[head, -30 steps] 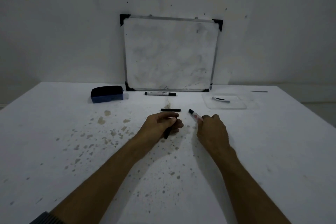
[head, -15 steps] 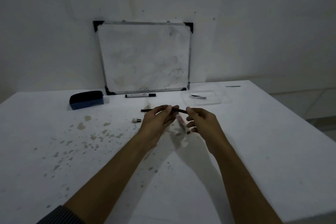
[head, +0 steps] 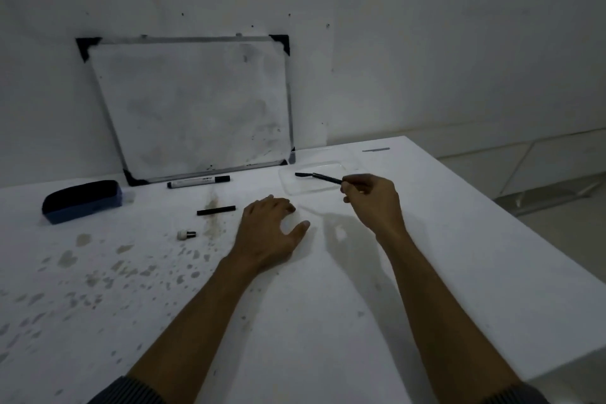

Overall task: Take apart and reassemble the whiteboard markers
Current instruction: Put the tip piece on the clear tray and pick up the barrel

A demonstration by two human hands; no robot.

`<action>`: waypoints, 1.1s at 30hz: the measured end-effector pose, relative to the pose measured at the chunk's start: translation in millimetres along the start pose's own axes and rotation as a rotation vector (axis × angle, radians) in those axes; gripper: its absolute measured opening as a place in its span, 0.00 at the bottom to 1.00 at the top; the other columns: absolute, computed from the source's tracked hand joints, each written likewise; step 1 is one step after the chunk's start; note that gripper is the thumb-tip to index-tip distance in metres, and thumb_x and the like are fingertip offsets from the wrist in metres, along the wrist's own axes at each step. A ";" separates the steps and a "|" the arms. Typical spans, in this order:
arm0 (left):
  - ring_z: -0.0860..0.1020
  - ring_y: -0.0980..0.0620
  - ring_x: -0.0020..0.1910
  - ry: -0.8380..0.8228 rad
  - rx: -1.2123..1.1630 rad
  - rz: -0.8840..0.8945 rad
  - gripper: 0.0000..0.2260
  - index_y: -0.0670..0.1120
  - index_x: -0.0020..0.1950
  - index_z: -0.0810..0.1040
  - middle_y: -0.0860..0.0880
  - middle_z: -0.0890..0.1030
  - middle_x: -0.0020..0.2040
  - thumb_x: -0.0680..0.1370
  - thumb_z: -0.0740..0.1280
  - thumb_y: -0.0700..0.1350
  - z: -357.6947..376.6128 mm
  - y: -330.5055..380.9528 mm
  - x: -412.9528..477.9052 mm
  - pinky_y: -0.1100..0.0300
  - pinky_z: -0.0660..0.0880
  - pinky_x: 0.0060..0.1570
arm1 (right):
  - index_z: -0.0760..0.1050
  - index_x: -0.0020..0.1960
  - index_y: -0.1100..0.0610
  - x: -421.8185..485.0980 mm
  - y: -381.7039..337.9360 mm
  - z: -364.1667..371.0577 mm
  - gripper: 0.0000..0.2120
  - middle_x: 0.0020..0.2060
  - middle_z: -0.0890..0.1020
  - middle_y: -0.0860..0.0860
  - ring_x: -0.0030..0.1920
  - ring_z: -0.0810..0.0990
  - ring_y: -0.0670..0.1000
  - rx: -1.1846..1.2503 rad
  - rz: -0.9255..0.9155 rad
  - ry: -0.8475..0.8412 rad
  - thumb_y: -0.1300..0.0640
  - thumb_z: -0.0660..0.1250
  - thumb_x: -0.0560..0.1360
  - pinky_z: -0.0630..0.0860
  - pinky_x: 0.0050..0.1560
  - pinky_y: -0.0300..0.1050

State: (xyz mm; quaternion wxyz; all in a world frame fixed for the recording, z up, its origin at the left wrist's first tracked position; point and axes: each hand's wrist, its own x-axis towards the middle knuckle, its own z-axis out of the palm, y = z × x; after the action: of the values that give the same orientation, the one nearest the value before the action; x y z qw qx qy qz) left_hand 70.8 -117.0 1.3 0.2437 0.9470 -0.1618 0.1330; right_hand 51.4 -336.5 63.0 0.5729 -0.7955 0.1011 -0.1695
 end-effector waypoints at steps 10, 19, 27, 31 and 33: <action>0.73 0.49 0.70 0.037 -0.023 0.047 0.26 0.50 0.66 0.79 0.51 0.79 0.68 0.76 0.64 0.66 9.8 -10.5 5.3 0.53 0.60 0.74 | 0.85 0.55 0.56 112.7 -24.5 51.7 0.12 0.51 0.87 0.55 0.55 0.84 0.59 -0.683 -0.119 -0.134 0.59 0.71 0.72 0.79 0.61 0.52; 0.72 0.48 0.71 0.045 -0.054 0.048 0.25 0.49 0.66 0.79 0.50 0.79 0.69 0.77 0.65 0.64 10.8 -11.5 6.1 0.50 0.61 0.76 | 0.73 0.44 0.61 134.4 -33.5 68.1 0.04 0.44 0.79 0.57 0.49 0.81 0.61 -0.856 -0.023 -0.300 0.62 0.68 0.71 0.74 0.52 0.49; 0.75 0.49 0.68 0.013 -0.117 0.010 0.22 0.50 0.64 0.81 0.50 0.82 0.65 0.82 0.57 0.62 0.4 -2.4 5.2 0.48 0.65 0.73 | 0.85 0.55 0.52 50.6 -40.9 51.8 0.09 0.48 0.87 0.47 0.48 0.81 0.45 -0.306 -0.184 -0.169 0.55 0.67 0.79 0.68 0.42 0.26; 0.79 0.49 0.61 0.104 -0.413 -0.101 0.20 0.47 0.62 0.82 0.48 0.84 0.61 0.86 0.54 0.54 -14.3 0.3 1.6 0.47 0.73 0.66 | 0.80 0.55 0.47 -22.4 -16.7 62.5 0.15 0.51 0.86 0.49 0.50 0.83 0.49 -0.186 -0.025 -0.167 0.64 0.60 0.79 0.71 0.40 0.33; 0.78 0.53 0.59 0.147 -0.482 -0.140 0.16 0.48 0.64 0.81 0.49 0.82 0.61 0.87 0.56 0.50 -21.5 -4.0 -1.9 0.54 0.74 0.62 | 0.78 0.61 0.50 -51.0 -5.8 73.0 0.12 0.55 0.85 0.52 0.53 0.82 0.51 -0.226 0.027 -0.204 0.60 0.62 0.80 0.72 0.44 0.36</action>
State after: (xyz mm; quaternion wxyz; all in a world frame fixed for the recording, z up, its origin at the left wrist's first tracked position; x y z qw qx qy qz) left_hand 66.8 -102.3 17.2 0.4822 0.8581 -0.1049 0.1421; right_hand 32.3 -252.5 39.7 0.4891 -0.8666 0.0718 -0.0677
